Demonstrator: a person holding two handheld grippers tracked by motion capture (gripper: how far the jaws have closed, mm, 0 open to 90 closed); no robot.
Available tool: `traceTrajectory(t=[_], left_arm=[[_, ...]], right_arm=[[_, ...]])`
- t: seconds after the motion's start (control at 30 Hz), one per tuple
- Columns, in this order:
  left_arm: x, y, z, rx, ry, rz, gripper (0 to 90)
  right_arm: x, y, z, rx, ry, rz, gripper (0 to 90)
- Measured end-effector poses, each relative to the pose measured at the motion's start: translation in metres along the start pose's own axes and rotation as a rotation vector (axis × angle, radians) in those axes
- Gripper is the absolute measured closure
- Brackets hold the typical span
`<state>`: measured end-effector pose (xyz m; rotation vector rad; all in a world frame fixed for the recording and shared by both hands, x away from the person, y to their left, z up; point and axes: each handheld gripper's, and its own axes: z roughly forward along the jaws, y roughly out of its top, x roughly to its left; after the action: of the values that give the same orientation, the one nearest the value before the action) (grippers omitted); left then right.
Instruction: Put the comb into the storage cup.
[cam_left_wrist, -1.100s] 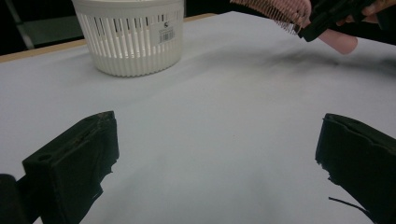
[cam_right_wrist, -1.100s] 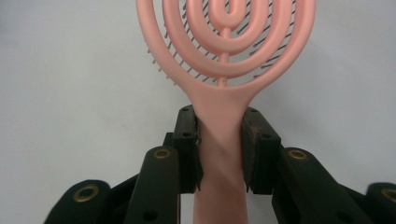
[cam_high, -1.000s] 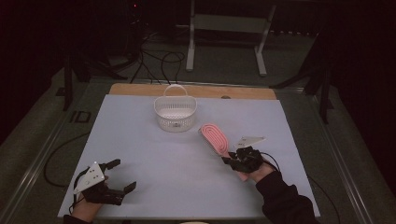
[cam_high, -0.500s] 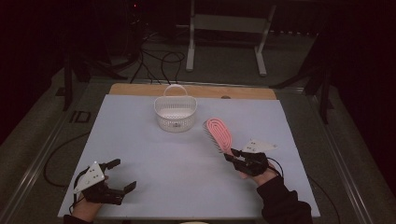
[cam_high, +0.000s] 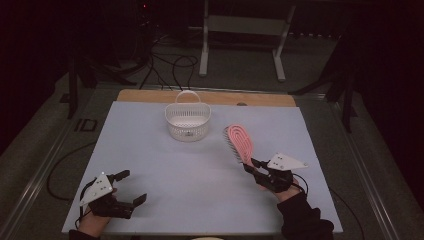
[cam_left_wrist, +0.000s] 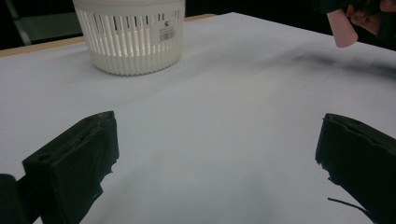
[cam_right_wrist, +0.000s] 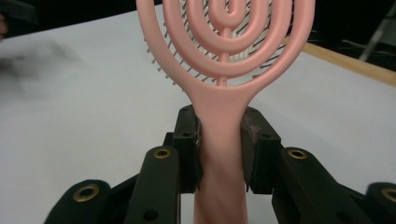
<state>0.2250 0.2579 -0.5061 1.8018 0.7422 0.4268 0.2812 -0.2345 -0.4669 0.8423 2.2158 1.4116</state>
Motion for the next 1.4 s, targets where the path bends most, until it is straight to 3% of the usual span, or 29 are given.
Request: traceTrajectory(t=[0.1,0.3,0.47,0.6,0.8,1.4], left_arm=[[-0.001,0.0,0.001,0.004,-0.003,-0.001,0.1],[-0.001,0.003,0.004,-0.002,-0.019,-0.027,0.1],[-0.002,0.006,0.01,-0.003,-0.03,-0.052,0.1],[-0.004,0.01,0.013,-0.01,-0.047,-0.069,0.1],[-0.006,0.022,0.02,0.019,-0.063,-0.067,0.1],[-0.014,0.074,0.038,0.075,-0.081,-0.015,0.1]], right_arm=[[0.002,-0.002,-0.005,-0.025,-0.013,-0.007,70.6],[0.005,-0.006,-0.016,-0.084,-0.083,-0.018,70.6],[0.003,-0.011,-0.01,-0.074,-0.132,-0.013,70.6],[0.003,-0.012,-0.006,-0.065,-0.127,-0.011,70.6],[0.002,-0.01,-0.009,-0.079,-0.14,-0.001,70.6],[0.0,-0.006,-0.014,-0.099,-0.161,0.007,70.6]])
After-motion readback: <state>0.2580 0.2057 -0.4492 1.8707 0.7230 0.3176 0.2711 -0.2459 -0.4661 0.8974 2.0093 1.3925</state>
